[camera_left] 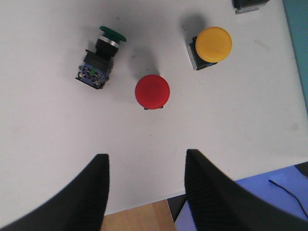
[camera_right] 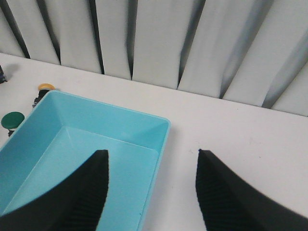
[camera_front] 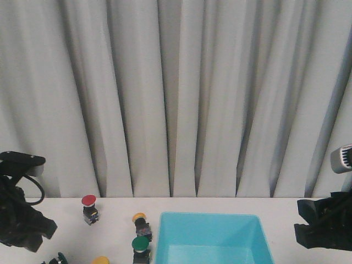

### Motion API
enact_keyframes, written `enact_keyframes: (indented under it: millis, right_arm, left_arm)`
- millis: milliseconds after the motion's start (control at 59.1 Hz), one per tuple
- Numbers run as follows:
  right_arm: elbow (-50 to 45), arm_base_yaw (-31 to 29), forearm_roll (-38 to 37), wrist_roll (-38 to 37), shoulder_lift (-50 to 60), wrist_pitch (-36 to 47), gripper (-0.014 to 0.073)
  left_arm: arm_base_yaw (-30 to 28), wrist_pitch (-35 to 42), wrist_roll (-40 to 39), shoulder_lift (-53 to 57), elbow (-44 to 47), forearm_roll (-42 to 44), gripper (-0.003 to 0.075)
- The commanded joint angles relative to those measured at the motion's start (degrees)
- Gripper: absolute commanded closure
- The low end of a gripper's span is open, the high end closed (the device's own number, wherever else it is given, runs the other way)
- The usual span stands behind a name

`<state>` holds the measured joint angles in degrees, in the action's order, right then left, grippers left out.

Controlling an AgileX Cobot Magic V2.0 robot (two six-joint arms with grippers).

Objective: Pick red and yellow buttons and place in box
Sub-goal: 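Move the left gripper down over the red push button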

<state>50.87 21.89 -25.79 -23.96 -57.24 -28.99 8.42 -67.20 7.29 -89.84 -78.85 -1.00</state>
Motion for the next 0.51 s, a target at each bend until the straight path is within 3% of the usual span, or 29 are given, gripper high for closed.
enact_keyframes:
  millis: [0,288,491]
  right_arm:
    - [1.95,0.0,-0.6,1.63,0.41,2.63,0.019]
    - [1.95,0.0,-0.66,2.23,0.41,2.32,0.019]
    - [1.95,0.0,-0.66,2.24,0.41,2.25,0.019]
  left_arm:
    - [1.25,1.28,1.17,-0.7,-1.29,-0.53,0.0307]
    - [3.26,1.34,0.97,-6.68,-1.29,3.71,0.0172]
    - [3.26,2.69,-0.6,-9.52,-1.29,3.24,0.016]
